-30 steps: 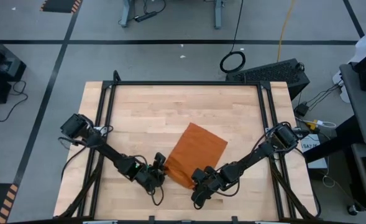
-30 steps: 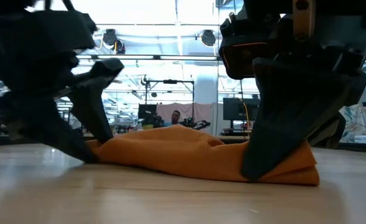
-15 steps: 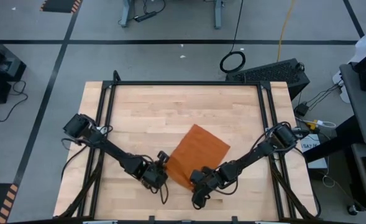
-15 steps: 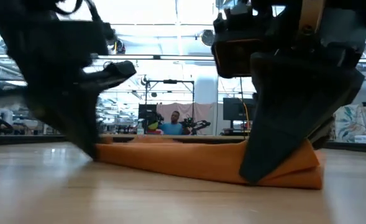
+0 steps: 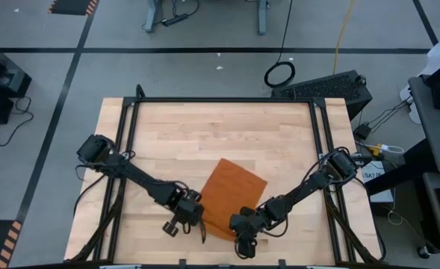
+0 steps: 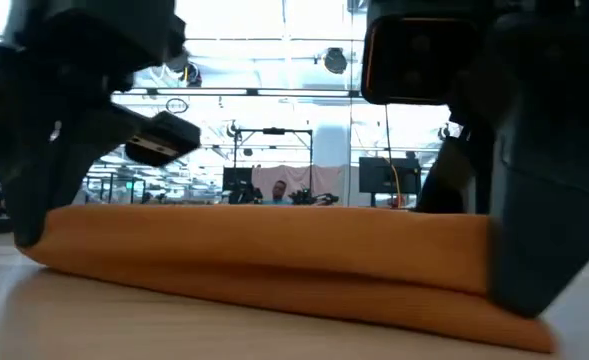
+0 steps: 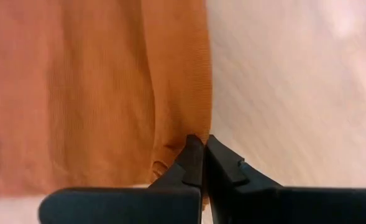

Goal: Roll towel into tight, uniform cylinder
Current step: Roll the brown towel

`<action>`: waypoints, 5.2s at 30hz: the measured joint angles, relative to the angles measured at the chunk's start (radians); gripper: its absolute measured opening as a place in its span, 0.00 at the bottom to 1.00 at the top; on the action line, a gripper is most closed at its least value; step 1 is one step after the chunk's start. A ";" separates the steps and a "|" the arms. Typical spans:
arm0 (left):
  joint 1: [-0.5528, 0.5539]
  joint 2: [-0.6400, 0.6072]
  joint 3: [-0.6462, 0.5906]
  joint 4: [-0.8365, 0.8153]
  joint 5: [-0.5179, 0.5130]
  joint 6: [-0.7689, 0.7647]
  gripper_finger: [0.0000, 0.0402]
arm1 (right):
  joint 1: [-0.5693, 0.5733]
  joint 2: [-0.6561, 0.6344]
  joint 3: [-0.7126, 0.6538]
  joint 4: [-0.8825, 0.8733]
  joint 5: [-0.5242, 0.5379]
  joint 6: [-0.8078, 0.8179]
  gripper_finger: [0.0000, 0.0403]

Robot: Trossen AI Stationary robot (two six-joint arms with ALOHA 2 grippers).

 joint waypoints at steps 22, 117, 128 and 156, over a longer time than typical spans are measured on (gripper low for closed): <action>0.249 0.015 0.003 0.059 0.356 0.051 0.01 | 0.136 -0.137 0.000 -0.131 0.435 0.032 0.28; -0.129 -0.088 -0.296 0.586 -0.585 0.194 0.80 | 0.139 0.211 0.476 -0.692 0.392 0.334 0.02; 0.001 -0.060 -0.294 0.554 -0.429 0.233 0.43 | 0.130 0.211 0.476 -0.697 0.385 0.215 0.02; -0.146 -0.217 -0.286 0.193 -0.043 -0.559 0.09 | 0.007 0.186 0.475 -0.667 0.359 -0.260 0.23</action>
